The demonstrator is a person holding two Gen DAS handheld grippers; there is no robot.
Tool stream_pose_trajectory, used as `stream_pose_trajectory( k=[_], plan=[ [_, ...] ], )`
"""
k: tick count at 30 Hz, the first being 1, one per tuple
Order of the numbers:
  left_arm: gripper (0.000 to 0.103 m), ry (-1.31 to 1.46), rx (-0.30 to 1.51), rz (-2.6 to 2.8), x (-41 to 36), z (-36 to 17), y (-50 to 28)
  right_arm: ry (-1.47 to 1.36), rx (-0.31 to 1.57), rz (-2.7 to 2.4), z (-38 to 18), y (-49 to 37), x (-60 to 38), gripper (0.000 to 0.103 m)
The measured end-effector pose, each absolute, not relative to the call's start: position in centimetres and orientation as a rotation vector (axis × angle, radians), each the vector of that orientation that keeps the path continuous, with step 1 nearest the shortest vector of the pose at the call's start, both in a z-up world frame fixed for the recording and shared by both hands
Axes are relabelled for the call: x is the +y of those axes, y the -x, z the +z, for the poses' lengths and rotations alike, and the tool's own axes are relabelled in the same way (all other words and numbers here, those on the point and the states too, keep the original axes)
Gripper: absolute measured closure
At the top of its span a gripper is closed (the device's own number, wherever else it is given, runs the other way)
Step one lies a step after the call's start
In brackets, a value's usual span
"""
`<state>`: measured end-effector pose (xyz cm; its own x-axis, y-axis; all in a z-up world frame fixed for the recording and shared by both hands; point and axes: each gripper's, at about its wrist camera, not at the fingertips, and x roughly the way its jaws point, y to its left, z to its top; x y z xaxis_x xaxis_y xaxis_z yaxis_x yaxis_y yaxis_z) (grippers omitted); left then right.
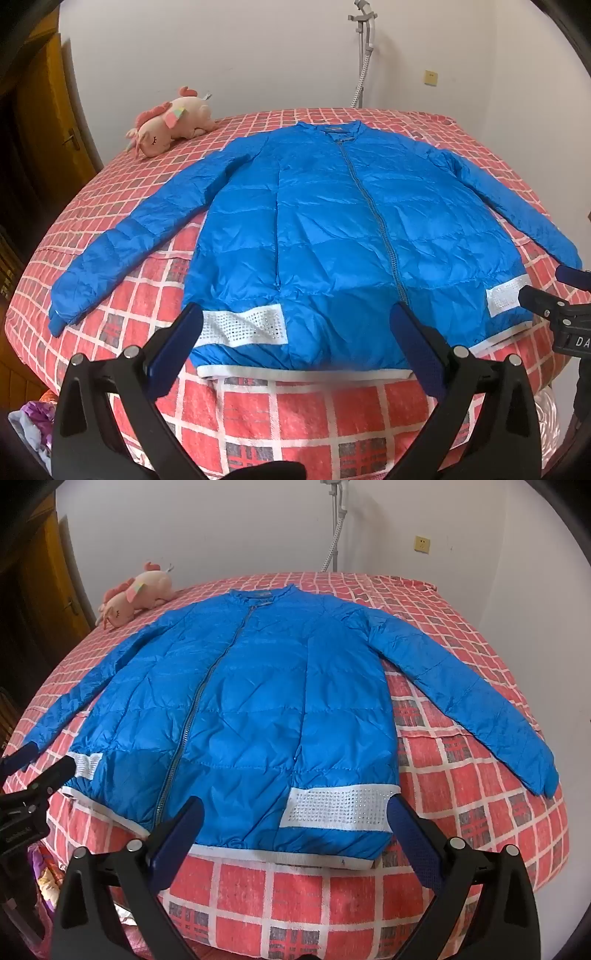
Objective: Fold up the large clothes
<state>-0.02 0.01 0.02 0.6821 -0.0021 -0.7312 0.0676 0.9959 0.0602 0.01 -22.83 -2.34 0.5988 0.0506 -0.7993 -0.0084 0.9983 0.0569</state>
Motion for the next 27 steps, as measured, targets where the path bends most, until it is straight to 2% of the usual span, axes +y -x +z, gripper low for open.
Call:
stream_pose_trajectory(
  k=[27],
  plan=[
    [0.003, -0.089, 0.822, -0.038, -0.06, 0.11, 0.04, -0.055, 0.935, 0.039, -2.43, -0.50, -22.65, 0.004]
  ],
)
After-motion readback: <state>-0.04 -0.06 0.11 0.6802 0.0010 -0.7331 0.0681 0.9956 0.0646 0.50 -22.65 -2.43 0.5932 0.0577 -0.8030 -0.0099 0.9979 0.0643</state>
